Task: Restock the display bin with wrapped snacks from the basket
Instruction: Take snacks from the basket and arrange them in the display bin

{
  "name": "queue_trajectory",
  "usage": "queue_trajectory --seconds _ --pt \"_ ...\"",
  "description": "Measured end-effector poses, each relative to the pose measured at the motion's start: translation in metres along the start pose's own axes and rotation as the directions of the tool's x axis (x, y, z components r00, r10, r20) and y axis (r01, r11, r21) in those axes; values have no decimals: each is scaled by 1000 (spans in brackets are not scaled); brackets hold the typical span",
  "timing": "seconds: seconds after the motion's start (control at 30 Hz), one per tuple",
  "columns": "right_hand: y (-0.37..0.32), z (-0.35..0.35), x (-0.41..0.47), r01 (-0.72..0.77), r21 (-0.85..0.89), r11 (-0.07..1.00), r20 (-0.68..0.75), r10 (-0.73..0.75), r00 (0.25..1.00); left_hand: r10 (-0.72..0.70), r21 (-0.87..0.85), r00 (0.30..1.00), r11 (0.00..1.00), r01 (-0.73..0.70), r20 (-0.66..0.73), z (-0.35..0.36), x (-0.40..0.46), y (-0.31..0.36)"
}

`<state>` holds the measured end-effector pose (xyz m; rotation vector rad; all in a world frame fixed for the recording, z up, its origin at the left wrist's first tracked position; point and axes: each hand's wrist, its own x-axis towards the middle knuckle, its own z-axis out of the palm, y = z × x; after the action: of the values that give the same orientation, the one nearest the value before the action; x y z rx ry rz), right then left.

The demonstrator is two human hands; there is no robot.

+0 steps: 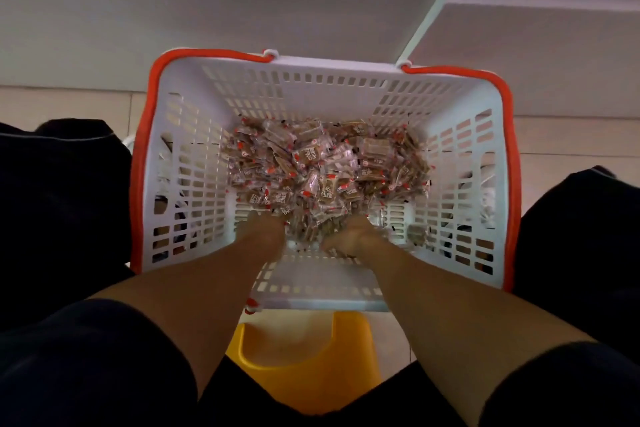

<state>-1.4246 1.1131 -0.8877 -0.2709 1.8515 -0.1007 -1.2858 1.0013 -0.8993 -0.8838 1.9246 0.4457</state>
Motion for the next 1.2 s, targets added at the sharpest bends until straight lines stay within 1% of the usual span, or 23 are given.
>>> queue_trajectory --seconds 0.07,0.13,0.17,0.2,0.23,0.27,0.3,0.33,0.37,0.4,0.47,0.57,0.67,0.73,0.8,0.83,0.9,0.97,1.03,1.1,1.13,1.17,1.2 --pt "1 -2 1 33 16 999 20 -33 999 -14 44 1000 999 14 5 -2 1 -1" --pt "1 -7 2 43 61 997 71 -47 996 20 -9 999 1000 -20 27 -4 3 -2" --pt "1 -11 1 45 80 996 107 -54 993 50 -88 998 995 -45 48 -7 4 -2" --pt "0 -16 1 45 83 996 147 -57 987 60 -211 996 976 -45 64 -11 4 -3" --pt "1 -19 0 47 79 996 184 -61 981 51 -371 995 928 -14 90 -15 4 -3" --pt "1 -23 -1 50 87 995 213 -68 975 42 -563 990 825 41 133 -19 5 -2" --pt "1 -26 -3 46 120 992 236 -74 969 46 -737 983 669 101 176 -23 4 0" --pt "0 -28 -5 27 186 982 265 -77 961 62 -854 975 497 153 211 -28 2 2" --pt "-3 -30 -8 -7 283 959 308 -84 948 89 -916 969 355 185 231 -31 1 3" --pt "-7 -32 -12 -31 369 929 346 -106 932 115 -940 964 276 200 238 -33 1 3" --pt "-16 -39 -20 -4 438 899 350 -166 922 156 -958 959 199 206 238 -35 -1 2" --pt "-31 -55 -34 100 444 890 280 -244 928 248 -967 935 105 233 252 -40 -5 0" --pt "-42 -67 -44 213 416 884 200 -318 927 439 -949 854 -7 315 280 -50 -16 -2" --pt "-45 -70 -48 261 406 876 178 -355 918 551 -925 789 -75 373 273 -58 -22 -3" --pt "-47 -70 -53 310 305 900 180 -374 910 627 -897 730 -112 428 270 -63 -26 -4" --pt "-48 -67 -55 333 242 912 189 -380 905 644 -892 713 -105 440 275 -65 -29 -5" --pt "-52 -59 -57 389 174 905 158 -416 896 634 -909 716 -48 414 293 -64 -34 -7" --pt "-53 -50 -53 424 161 891 90 -441 893 584 -923 751 -10 384 306 -61 -36 -9" --pt "-49 -46 -46 404 241 883 64 -430 901 530 -930 792 -20 367 301 -57 -34 -10" --pt "-38 -46 -32 307 428 850 31 -353 935 487 -934 820 -22 357 302 -56 -33 -11" --pt "-33 -46 -26 255 492 832 -22 -281 960 469 -934 829 -25 357 304 -55 -33 -11" --pt "-28 -46 -19 226 505 833 -118 -193 974 452 -932 837 -37 361 306 -55 -32 -11" --pt "-24 -45 -12 215 469 856 -233 -115 966 441 -928 843 -55 368 308 -54 -32 -10"
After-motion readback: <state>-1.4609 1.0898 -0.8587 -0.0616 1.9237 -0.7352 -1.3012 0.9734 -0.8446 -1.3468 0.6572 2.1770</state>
